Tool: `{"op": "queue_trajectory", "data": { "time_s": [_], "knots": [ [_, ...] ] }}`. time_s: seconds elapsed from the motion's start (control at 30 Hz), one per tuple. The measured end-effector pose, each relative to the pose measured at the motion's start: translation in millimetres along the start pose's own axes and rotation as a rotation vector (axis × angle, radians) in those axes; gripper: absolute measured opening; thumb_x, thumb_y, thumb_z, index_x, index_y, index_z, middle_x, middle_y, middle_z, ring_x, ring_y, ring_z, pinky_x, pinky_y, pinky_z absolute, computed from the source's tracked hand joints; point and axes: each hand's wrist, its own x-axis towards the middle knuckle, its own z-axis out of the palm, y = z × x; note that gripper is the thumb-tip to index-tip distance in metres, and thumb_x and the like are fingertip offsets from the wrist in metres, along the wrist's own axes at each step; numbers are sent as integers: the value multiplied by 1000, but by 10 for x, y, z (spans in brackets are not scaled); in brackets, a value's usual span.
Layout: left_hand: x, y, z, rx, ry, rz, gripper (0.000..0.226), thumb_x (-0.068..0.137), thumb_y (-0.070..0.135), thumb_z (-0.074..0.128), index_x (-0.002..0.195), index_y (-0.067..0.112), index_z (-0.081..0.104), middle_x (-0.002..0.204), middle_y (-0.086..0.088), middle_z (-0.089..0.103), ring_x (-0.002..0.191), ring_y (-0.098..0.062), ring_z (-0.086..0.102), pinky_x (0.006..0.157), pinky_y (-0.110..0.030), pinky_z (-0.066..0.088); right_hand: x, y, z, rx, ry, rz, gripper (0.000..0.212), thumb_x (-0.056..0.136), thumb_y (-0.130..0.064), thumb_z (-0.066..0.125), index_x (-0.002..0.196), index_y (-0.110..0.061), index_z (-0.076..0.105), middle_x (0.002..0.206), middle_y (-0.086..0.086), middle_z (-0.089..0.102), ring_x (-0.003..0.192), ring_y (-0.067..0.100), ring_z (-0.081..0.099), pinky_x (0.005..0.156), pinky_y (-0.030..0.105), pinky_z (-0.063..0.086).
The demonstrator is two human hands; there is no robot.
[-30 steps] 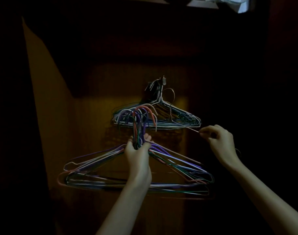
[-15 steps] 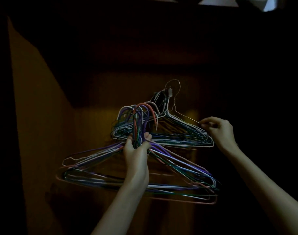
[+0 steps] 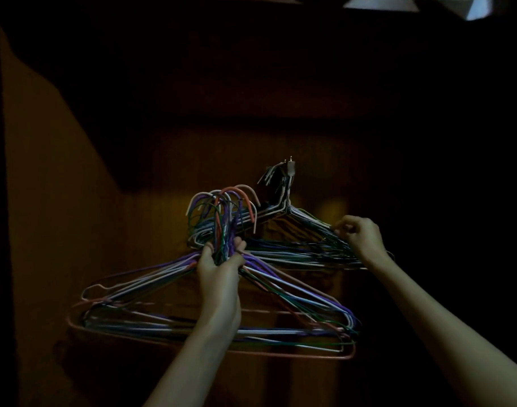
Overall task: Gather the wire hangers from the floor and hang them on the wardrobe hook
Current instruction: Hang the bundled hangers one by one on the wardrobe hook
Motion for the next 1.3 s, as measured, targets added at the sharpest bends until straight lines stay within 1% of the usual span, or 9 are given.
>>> {"op": "queue_trajectory", "data": {
  "time_s": [0.1,0.27,0.4,0.57,0.7,0.83,1.0,1.1,1.3],
  "knots": [
    [-6,0,23,2,2,1,68,90,-12,46,148,14,23,117,-11,62,92,-12,61,88,-26,33,22,3,25,22,-41,21,19,86,-3,62,78,-20,65,92,6,67,90,19,62,81,38,53],
    [-51,-14,48,-15,-3,12,66,89,-12,46,146,17,25,99,-2,63,92,-14,61,92,-33,30,-2,-3,99,-23,-82,33,15,87,-9,63,81,-22,66,95,5,69,85,14,61,75,35,53],
    [-73,-36,52,-25,-13,12,68,88,-14,44,146,16,25,93,0,63,89,-13,60,100,-35,31,-54,-3,122,-59,-25,43,11,89,-15,62,90,-22,71,101,2,68,96,16,61,70,28,46],
    [-98,-62,71,-91,-32,-11,58,87,-16,44,135,15,37,101,-7,63,101,-20,60,106,-42,38,-172,-48,16,-112,31,-8,25,87,-20,64,112,-19,66,114,4,58,105,20,55,84,35,48],
    [-168,-75,104,-130,-35,-37,56,87,-17,43,130,19,37,107,-11,63,102,-20,60,103,-39,41,-393,-256,-66,87,34,-86,13,86,-16,65,99,-18,68,100,-1,59,90,11,54,77,23,39],
    [-203,-91,110,-156,-36,-52,73,86,-19,43,147,13,21,113,-14,62,99,-17,62,95,-34,44,-737,-589,-73,222,-118,-153,10,88,-19,63,87,-29,63,85,-22,58,82,-5,54,70,10,39],
    [-181,-83,80,-162,-54,-61,73,84,-19,45,147,12,24,112,-11,65,104,-16,62,92,-33,47,-939,-835,19,225,-336,-178,10,90,-24,59,91,-33,63,88,-19,61,84,-8,56,67,7,41],
    [-202,-51,59,-185,-61,-57,75,85,-18,44,148,13,21,113,-12,64,108,-19,61,87,-31,48,-909,-861,31,199,-377,-178,12,90,-23,59,96,-31,66,93,-14,64,87,-4,57,70,11,42],
    [-200,-8,48,-202,-58,-66,82,85,-19,43,150,18,9,109,-13,64,108,-21,60,103,-41,40,-918,-922,35,150,-467,-222,15,92,-18,55,100,-25,67,93,-11,63,93,4,57,83,22,46]
  ]
}}
